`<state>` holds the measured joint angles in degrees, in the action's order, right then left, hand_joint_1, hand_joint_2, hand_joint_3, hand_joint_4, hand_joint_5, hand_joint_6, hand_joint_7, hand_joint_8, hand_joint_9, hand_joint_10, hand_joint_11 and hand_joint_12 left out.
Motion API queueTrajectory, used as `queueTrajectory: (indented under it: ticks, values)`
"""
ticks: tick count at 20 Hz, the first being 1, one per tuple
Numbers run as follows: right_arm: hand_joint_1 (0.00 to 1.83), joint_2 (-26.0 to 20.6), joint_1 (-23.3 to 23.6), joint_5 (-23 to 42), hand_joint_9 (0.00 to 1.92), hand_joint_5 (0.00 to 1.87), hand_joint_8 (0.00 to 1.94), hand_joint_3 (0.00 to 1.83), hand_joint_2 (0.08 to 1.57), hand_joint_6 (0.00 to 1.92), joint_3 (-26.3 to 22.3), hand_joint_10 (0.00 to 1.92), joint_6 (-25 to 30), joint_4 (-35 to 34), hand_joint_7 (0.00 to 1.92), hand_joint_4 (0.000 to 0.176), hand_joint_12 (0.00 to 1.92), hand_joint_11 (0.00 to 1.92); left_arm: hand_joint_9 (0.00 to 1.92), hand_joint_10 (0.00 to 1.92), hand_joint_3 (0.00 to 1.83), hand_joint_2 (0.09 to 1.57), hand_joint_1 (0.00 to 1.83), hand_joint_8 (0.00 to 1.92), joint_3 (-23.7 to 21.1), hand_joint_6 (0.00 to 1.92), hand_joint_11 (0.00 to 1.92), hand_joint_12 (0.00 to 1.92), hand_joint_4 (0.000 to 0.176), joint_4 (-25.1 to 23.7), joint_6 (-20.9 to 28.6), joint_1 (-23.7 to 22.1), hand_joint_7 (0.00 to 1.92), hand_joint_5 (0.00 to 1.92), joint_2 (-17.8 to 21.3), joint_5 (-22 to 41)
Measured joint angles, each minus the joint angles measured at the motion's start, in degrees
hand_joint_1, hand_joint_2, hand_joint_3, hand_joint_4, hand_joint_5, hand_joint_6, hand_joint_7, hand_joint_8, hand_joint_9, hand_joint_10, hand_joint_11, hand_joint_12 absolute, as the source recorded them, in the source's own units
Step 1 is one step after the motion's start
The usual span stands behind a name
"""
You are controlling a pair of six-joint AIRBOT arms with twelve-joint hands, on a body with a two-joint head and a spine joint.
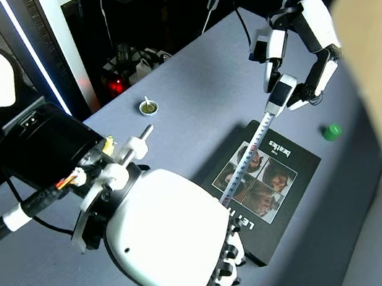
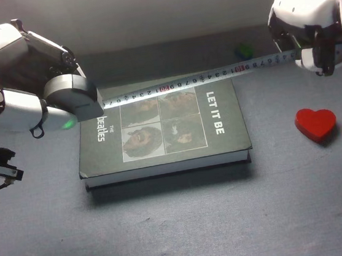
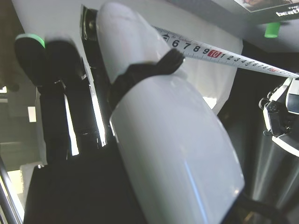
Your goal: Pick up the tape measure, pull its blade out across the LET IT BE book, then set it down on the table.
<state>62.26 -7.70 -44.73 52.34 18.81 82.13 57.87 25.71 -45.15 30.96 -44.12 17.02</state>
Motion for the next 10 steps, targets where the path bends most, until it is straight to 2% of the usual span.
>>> queueTrajectory:
  ticks: [2, 3, 4, 5, 6, 7, 8, 9, 10]
  values:
    - [1.34, 0.1, 0.0, -1.0, 0.73, 0.71, 1.19, 0.0, 1.21, 1.3, -0.9, 1.49, -0.3, 0.0, 0.85, 0.0, 1.49, 0.6, 1.12, 0.97, 0.0, 1.05, 1.39, 0.46, 0.1, 0.8, 1.11, 0.78, 0.0, -0.4, -0.2, 0.0, 1.23, 0.98, 0.0, -0.1]
    - [1.19, 0.2, 0.0, -1.1, 0.67, 0.72, 1.24, 0.0, 1.22, 1.35, -1.0, 1.12, -0.4, 0.0, 0.83, 0.0, 1.44, 0.55, 1.12, 0.97, 0.0, 1.05, 1.39, 0.46, 0.2, 0.8, 1.11, 0.78, 0.0, -0.6, -0.2, 0.0, 1.23, 0.98, 0.0, -0.2]
    - [1.19, 0.2, 0.0, -1.0, 0.67, 0.72, 1.24, 0.0, 1.22, 1.35, -1.0, 1.12, -0.4, 0.0, 0.83, 0.0, 1.44, 0.55, 1.12, 0.97, 0.0, 1.05, 1.39, 0.46, 0.2, 0.8, 1.11, 0.78, 0.0, -0.6, -0.2, 0.0, 1.23, 0.98, 0.0, -0.3]
    - [1.01, 0.2, 0.0, -1.2, 0.57, 0.63, 0.68, 0.0, 1.3, 1.5, -1.0, 0.6, -0.4, 0.0, 0.63, 0.0, 1.26, 0.34, 1.12, 0.96, 0.0, 1.05, 1.4, 0.47, 0.2, 0.8, 1.12, 0.78, 0.0, -0.6, -0.1, 0.0, 1.22, 0.98, 0.0, -0.3]
    - [0.88, 0.2, -0.1, -1.2, 0.54, 0.49, 0.29, 0.0, 1.29, 0.73, -1.0, 0.36, -0.5, 0.1, 0.62, 0.0, 1.18, 0.26, 1.13, 0.96, 0.0, 1.05, 1.4, 0.48, 0.2, 0.8, 1.13, 0.78, 0.0, -1.0, 0.1, 0.0, 1.22, 0.98, 0.1, -0.3]
    - [0.74, 0.2, -0.4, -1.2, 0.39, 0.42, 0.08, 0.0, 1.23, 0.28, -1.0, 0.15, -0.5, 0.2, 0.46, 0.0, 1.1, 0.06, 1.13, 0.96, 0.0, 1.05, 1.4, 0.48, 0.2, 0.8, 1.13, 0.79, 0.0, -1.3, 0.3, 0.0, 1.22, 0.98, 0.1, -0.3]
    - [0.65, 0.1, -0.8, -2.0, 0.27, 0.38, 0.0, 0.0, 1.18, 0.05, -1.0, 0.02, -0.8, 0.0, 0.32, 0.0, 0.89, 0.0, 1.13, 0.96, 0.0, 1.05, 1.4, 0.48, 0.5, 0.8, 1.13, 0.78, 0.0, -2.2, 0.0, 0.1, 1.22, 0.98, 0.1, -0.8]
    - [0.65, 0.1, -0.8, -2.1, 0.27, 0.38, 0.0, 0.0, 1.18, 0.05, -1.1, 0.02, -0.8, 0.0, 0.32, 0.0, 0.89, 0.0, 1.13, 0.96, 0.0, 1.05, 1.4, 0.48, 0.5, 0.8, 1.13, 0.78, 0.0, -2.3, 0.0, 0.3, 1.22, 0.98, 0.1, -0.7]
    - [0.52, 0.1, -0.8, -2.6, 0.07, 0.19, 0.0, 0.0, 1.1, 0.01, -1.3, 0.0, -0.9, 0.8, 0.13, 0.0, 0.45, 0.0, 1.13, 0.96, 0.0, 1.05, 1.4, 0.48, 0.6, 0.81, 1.13, 0.78, 0.0, -2.5, 0.2, 0.3, 1.22, 0.98, 0.1, -1.1]
